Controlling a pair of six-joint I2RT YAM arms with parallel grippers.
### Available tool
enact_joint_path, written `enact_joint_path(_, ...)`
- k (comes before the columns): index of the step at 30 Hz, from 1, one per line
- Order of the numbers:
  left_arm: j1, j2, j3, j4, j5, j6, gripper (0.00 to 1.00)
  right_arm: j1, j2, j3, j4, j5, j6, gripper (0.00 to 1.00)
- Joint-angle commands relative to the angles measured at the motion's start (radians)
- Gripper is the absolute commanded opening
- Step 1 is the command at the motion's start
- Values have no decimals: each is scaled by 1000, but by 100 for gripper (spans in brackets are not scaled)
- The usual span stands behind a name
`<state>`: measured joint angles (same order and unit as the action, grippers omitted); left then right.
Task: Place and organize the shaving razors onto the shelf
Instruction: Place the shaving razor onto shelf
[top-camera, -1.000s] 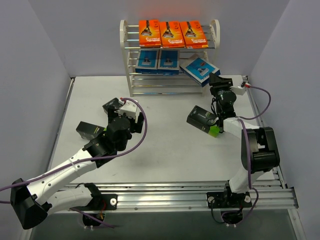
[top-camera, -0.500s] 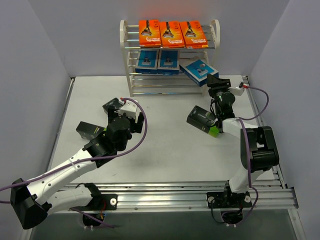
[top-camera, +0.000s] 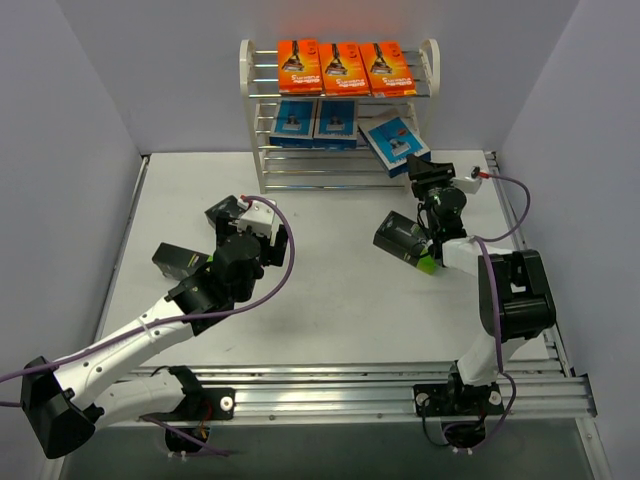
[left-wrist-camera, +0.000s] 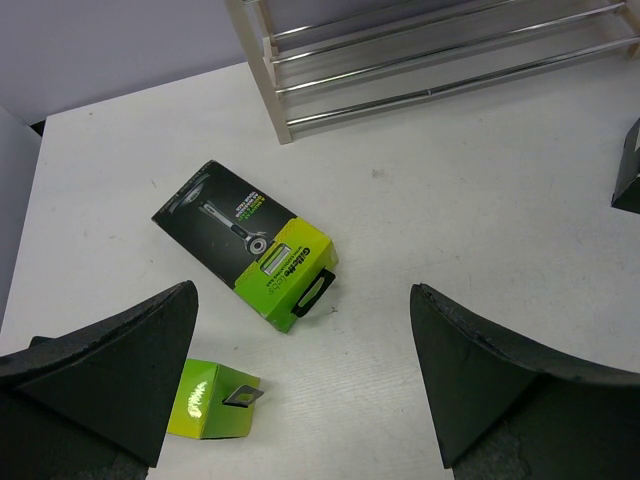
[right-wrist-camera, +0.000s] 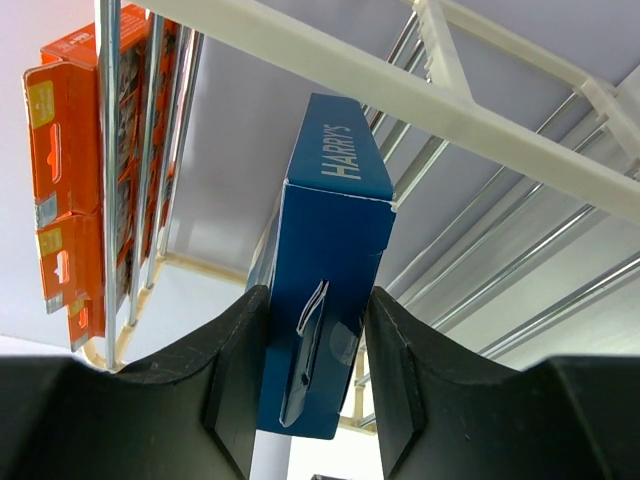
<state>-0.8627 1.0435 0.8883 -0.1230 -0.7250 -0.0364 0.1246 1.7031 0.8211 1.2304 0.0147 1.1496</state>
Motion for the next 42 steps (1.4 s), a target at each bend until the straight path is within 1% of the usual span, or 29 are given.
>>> enact_joint_path(1, -6, -14, 9, 37, -1, 10, 96, 12, 0, 10, 78, -47, -7, 34)
enact_joint_path(5, -6, -17, 9, 37, -1, 10, 96, 12, 9, -2, 101, -61, 24, 34)
enact_joint_path(8, -6, -16, 9, 37, 1, 10, 96, 20, 20, -3, 110, -67, 41, 31)
enact_joint_path(11, -6, -16, 9, 37, 1, 10, 96, 32, 32, -8, 145, -53, 56, 23)
enact_joint_path(12, -6, -16, 9, 37, 2, 10, 96, 33, 42, -14, 159, -45, 65, 18)
enact_joint_path(16, -6, -13, 9, 37, 4, 10, 96, 44, 82, -28, 257, -19, 133, 9)
enact_joint_path(18, -6, -11, 9, 37, 4, 10, 96, 50, 102, -31, 313, 28, 165, 0)
enact_joint_path(20, -6, -11, 9, 37, 3, 10, 96, 58, 107, -31, 340, 65, 170, 0)
enact_joint_path(24, -6, -11, 8, 39, -1, 10, 96, 75, 116, -2, 334, 87, 154, 0)
enact_joint_path(37, -6, -8, 8, 43, -10, 23, 96, 83, 170, 107, 362, 97, 185, 0)
enact_joint_path(42, -6, -8, 6, 45, -11, 26, 96, 87, 184, 185, 314, 99, 180, 0)
